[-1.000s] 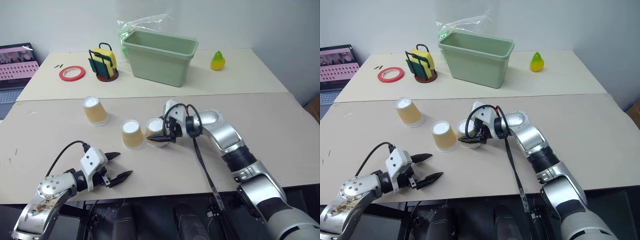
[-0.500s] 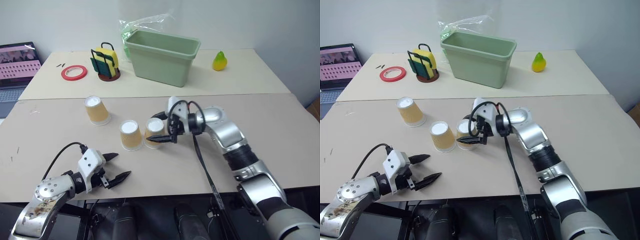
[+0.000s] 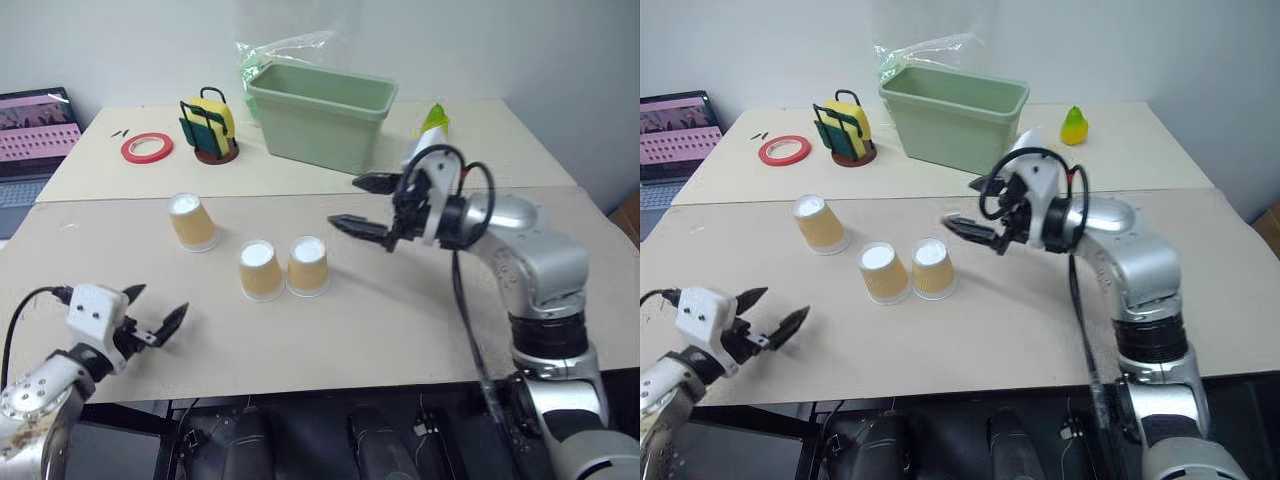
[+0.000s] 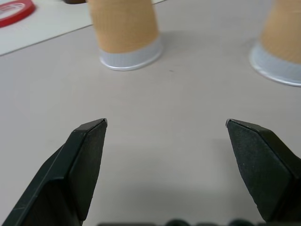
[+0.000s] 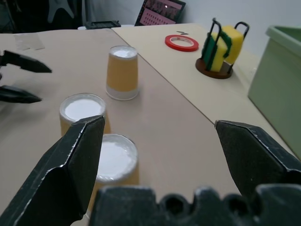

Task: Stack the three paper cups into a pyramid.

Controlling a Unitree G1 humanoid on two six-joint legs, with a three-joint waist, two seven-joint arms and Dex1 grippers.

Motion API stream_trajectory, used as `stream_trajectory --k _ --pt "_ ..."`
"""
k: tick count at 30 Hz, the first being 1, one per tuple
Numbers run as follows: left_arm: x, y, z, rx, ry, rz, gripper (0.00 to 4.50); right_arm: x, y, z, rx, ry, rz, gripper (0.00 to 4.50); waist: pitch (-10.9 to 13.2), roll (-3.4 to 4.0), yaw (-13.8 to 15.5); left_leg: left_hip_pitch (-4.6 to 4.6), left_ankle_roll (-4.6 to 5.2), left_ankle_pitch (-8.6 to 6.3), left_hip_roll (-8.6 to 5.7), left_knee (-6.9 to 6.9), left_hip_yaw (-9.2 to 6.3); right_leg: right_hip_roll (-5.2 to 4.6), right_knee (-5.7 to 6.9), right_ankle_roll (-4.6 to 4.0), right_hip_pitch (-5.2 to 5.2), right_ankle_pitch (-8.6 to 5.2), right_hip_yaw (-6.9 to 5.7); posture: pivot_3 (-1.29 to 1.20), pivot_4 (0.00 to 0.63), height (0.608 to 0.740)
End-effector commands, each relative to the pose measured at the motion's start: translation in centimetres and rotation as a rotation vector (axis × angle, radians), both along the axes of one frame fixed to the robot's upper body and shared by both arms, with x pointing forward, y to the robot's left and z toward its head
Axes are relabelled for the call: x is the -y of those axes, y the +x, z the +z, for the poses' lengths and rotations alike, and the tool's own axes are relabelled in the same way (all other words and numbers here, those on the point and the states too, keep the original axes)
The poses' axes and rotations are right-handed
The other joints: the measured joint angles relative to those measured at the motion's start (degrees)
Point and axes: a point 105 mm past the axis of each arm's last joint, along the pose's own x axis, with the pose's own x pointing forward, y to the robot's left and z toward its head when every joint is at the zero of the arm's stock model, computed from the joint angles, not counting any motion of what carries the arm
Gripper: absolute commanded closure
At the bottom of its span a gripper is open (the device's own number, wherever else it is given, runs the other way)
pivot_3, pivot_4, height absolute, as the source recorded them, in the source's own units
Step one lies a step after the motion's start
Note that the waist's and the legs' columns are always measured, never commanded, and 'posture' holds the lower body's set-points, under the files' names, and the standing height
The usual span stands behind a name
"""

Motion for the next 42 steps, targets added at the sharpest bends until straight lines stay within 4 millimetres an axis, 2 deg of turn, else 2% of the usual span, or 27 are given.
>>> stream_trajectory --k 1,7,11,15,23,42 --pt "0.9 3.3 1.4 0.062 0.039 -0.065 0.19 -0.1 -1.1 -0.8 0.025 -0.054 -0.028 0.12 0.01 -0.02 0.58 -0.07 0.00 0.00 0.00 0.02 0.01 0.00 -0.05 0.00 0.01 0.01 0.01 0.00 0.150 0.645" --pt "2.9 8.6 3.2 0.137 0.032 -0.146 0.19 0.1 -3.2 -1.5 -0.001 -0.076 0.000 0.12 0.00 -0.05 1.13 -0.35 0.01 0.01 -0.06 -0.04 -0.02 0.00 -0.12 -0.02 0.10 0.45 -0.01 0.00 0.150 0.645" --pt "4.0 10.6 4.3 0.174 0.018 -0.182 0.19 0.3 -3.4 -1.5 -0.011 -0.073 -0.010 0.12 0.00 -0.06 0.09 -0.34 0.02 0.01 -0.06 -0.19 -0.09 0.02 -0.12 -0.03 0.11 0.44 -0.04 0.00 0.150 0.645" --pt "5.1 12.4 4.9 0.180 0.014 -0.214 0.19 0.6 -3.5 -1.1 -0.003 -0.052 -0.039 0.12 0.01 -0.07 0.48 -0.35 -0.02 0.05 -0.07 -0.24 -0.29 0.05 -0.11 -0.04 0.14 0.45 -0.22 0.00 0.150 0.645" --pt "5.2 13.8 5.3 0.189 0.017 -0.205 0.19 0.9 -3.6 -0.9 0.004 -0.038 -0.064 0.12 0.01 -0.07 0.64 -0.36 -0.05 0.07 -0.08 -0.23 -0.33 0.05 -0.12 -0.04 0.17 0.45 -0.24 0.00 0.150 0.645" --pt "6.9 15.3 4.2 0.163 -0.024 -0.213 0.19 1.4 -3.5 -0.8 0.005 -0.022 -0.093 0.12 0.02 -0.08 0.72 -0.38 -0.07 0.09 -0.11 -0.23 -0.42 0.05 -0.12 -0.05 0.24 0.45 -0.31 0.00 0.150 0.645"
